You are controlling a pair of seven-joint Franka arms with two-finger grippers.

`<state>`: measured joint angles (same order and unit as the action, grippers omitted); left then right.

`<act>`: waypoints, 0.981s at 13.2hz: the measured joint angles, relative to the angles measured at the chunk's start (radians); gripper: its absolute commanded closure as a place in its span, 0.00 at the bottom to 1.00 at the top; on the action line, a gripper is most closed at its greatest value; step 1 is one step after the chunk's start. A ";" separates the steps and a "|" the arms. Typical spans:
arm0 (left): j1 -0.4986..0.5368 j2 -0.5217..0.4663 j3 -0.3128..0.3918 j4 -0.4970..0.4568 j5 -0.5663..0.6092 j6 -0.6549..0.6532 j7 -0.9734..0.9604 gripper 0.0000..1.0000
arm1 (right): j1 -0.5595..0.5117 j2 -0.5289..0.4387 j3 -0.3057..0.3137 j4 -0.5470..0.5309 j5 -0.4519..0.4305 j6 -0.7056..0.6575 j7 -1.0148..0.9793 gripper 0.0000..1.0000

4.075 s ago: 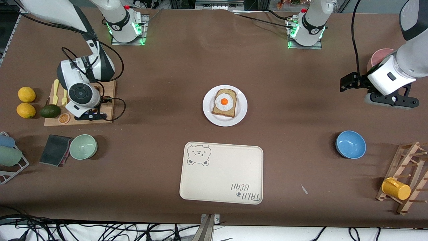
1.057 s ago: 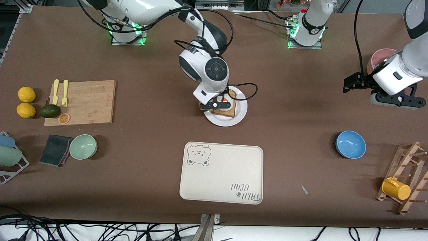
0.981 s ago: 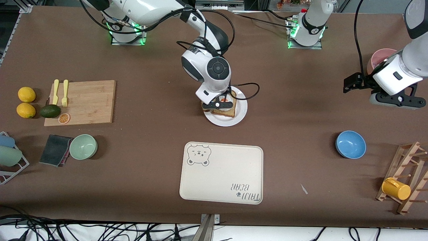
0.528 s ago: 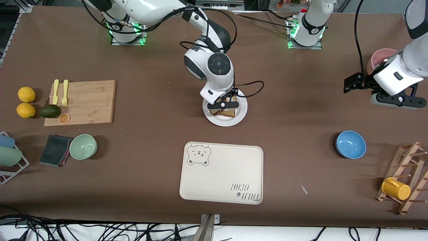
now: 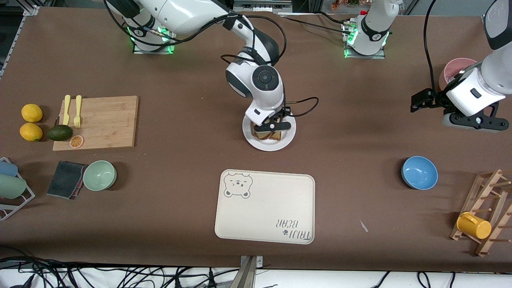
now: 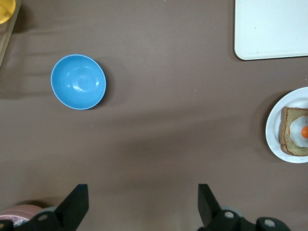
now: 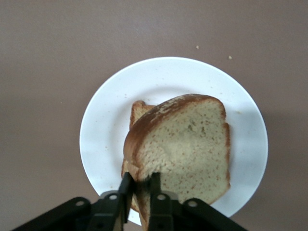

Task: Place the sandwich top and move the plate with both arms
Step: 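Lower the bread onto the egg toast and open the right gripper, then raise the right gripper while the left gripper reaches the plate rim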

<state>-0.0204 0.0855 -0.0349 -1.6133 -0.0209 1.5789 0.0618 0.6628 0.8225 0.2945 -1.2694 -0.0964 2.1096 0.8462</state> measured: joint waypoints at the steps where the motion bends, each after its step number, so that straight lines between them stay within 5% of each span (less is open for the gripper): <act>1: 0.002 0.000 0.000 0.001 -0.004 0.000 0.000 0.00 | 0.002 0.001 -0.001 0.000 -0.011 0.012 0.001 0.00; 7: 0.004 0.000 -0.008 0.003 -0.037 -0.001 0.001 0.00 | 0.004 -0.006 -0.007 0.011 -0.018 0.008 0.001 0.00; 13: -0.017 0.025 -0.013 0.003 -0.099 -0.009 0.001 0.00 | -0.072 -0.153 -0.012 0.040 0.009 -0.403 -0.098 0.00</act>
<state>-0.0370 0.1105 -0.0482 -1.6104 -0.1198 1.5700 0.0629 0.5908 0.6695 0.2820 -1.2291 -0.0871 1.7065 0.7485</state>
